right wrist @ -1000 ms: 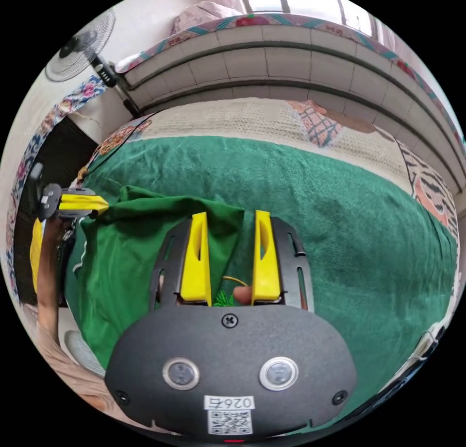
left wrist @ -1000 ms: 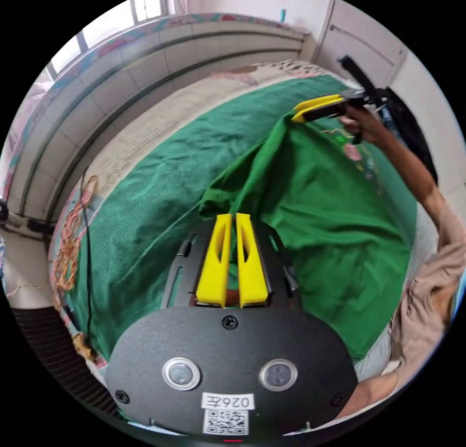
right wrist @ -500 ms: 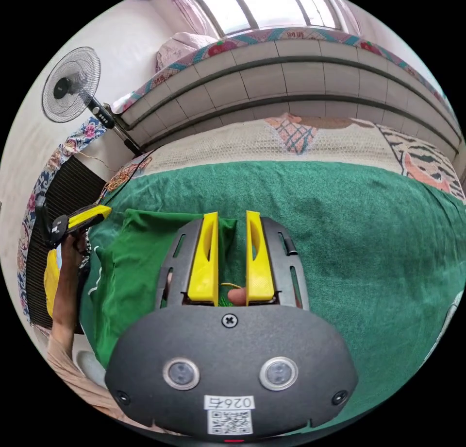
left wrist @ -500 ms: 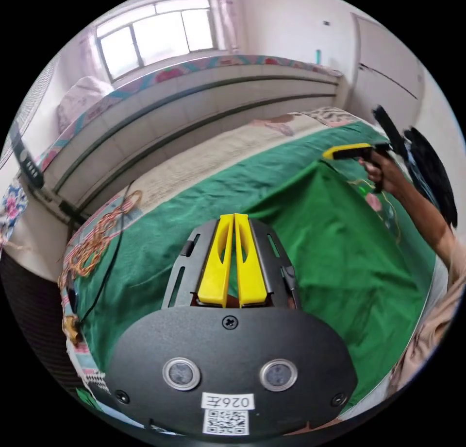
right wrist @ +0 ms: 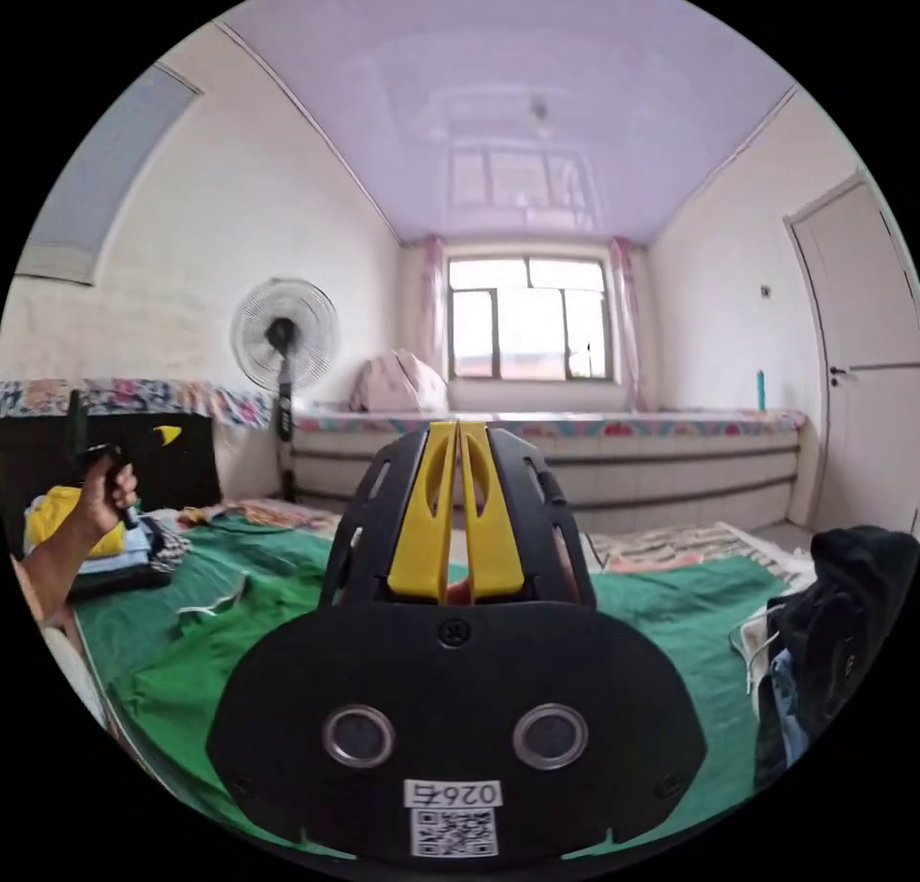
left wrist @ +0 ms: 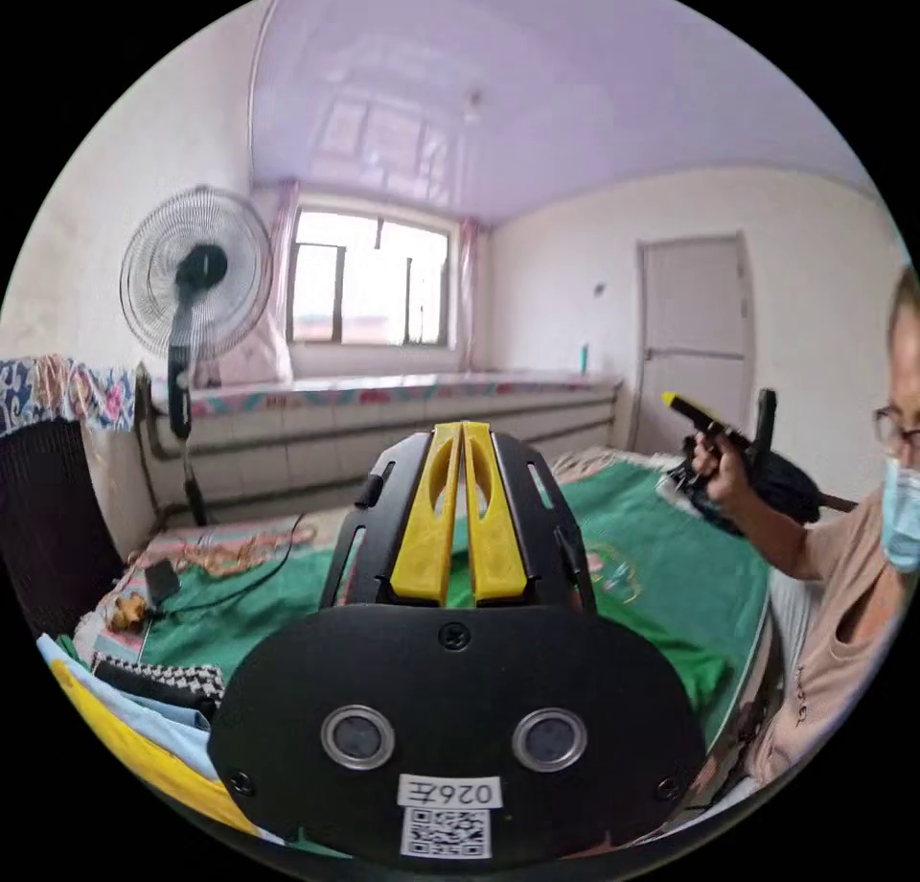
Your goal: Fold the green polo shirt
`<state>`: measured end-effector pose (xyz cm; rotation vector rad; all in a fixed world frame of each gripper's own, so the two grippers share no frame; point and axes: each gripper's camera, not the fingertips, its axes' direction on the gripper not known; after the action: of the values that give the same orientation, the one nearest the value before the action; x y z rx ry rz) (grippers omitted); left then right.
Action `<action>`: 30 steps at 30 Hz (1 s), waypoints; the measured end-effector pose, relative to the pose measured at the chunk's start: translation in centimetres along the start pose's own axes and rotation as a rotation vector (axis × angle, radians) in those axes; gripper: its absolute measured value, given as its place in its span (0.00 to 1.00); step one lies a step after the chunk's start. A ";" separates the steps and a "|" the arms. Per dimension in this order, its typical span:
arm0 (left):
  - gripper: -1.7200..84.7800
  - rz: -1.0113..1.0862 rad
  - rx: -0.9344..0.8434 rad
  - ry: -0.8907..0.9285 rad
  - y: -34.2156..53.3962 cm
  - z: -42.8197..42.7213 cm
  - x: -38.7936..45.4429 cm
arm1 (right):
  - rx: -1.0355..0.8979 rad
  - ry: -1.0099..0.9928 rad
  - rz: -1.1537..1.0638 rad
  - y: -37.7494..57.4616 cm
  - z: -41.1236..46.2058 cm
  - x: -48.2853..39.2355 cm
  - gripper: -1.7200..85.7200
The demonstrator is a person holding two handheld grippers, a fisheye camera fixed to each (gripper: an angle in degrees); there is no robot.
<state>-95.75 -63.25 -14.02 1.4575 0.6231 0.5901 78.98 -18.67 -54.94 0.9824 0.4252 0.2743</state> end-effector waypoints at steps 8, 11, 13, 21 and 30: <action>0.01 0.072 0.237 0.335 -8.6 -14.6 3.3 | 0.038 -0.263 -0.184 -9.2 -16.4 0.2 0.01; 0.01 0.151 -0.015 0.252 -9.0 -11.0 6.8 | -0.325 -0.394 -0.348 -9.1 -12.0 -2.1 0.01; 0.01 0.209 -0.120 0.227 -8.3 -8.4 9.0 | -0.534 -0.436 -0.387 -7.4 -8.8 -3.3 0.02; 0.09 0.433 -0.385 0.272 -8.6 1.2 16.1 | -0.949 -0.683 -0.279 -3.4 0.5 -5.6 0.09; 0.12 0.601 -0.584 0.357 -12.6 10.5 18.1 | -1.012 -0.429 -0.719 -9.0 8.2 -12.8 0.10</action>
<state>-75.57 -58.39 -27.00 0.9683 0.2296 1.3969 71.79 -34.74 -55.82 -0.1457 0.1708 -0.3616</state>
